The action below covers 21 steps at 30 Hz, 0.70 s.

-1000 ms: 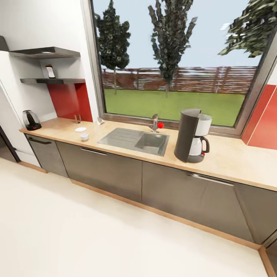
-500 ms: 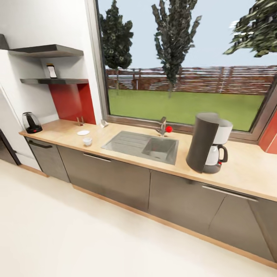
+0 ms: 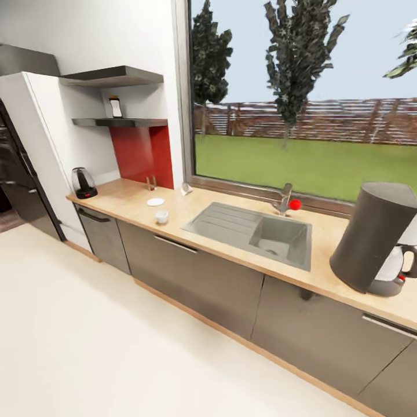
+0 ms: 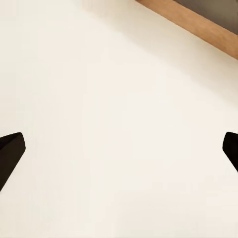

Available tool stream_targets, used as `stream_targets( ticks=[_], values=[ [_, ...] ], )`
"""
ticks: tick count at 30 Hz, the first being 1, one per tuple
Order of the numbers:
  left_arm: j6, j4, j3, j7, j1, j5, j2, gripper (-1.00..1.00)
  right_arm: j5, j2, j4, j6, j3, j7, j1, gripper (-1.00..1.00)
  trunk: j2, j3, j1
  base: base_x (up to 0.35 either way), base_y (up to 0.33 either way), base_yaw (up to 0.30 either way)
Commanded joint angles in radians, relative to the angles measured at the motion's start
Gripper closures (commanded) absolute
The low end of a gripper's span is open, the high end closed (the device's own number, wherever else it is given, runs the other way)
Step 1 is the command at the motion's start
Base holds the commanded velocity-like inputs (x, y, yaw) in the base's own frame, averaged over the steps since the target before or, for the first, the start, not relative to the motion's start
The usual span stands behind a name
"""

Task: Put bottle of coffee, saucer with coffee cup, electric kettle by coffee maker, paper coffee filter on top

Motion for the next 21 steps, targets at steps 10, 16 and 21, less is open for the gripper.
stream_targets(
  ticks=[10,16,21],
  values=[
    [-0.003,0.001,-0.002,-0.001,-0.001,0.008,0.000,-1.00,0.001,0.000,0.000,-0.003,-0.002,0.000,0.000,-1.00,-0.002,-0.002,0.001,0.322,0.148,0.278],
    [-0.003,0.001,-0.002,-0.001,-0.001,0.008,0.000,-1.00,0.001,0.000,0.001,-0.003,-0.002,0.000,0.000,-1.00,-0.002,-0.002,0.001,0.305,0.205,0.277],
    [-0.003,0.001,-0.002,-0.001,-0.001,0.008,0.000,-1.00,0.001,0.000,0.001,-0.003,-0.002,0.000,0.000,-1.00,-0.002,-0.002,0.001,0.303,0.195,0.117]
  ],
)
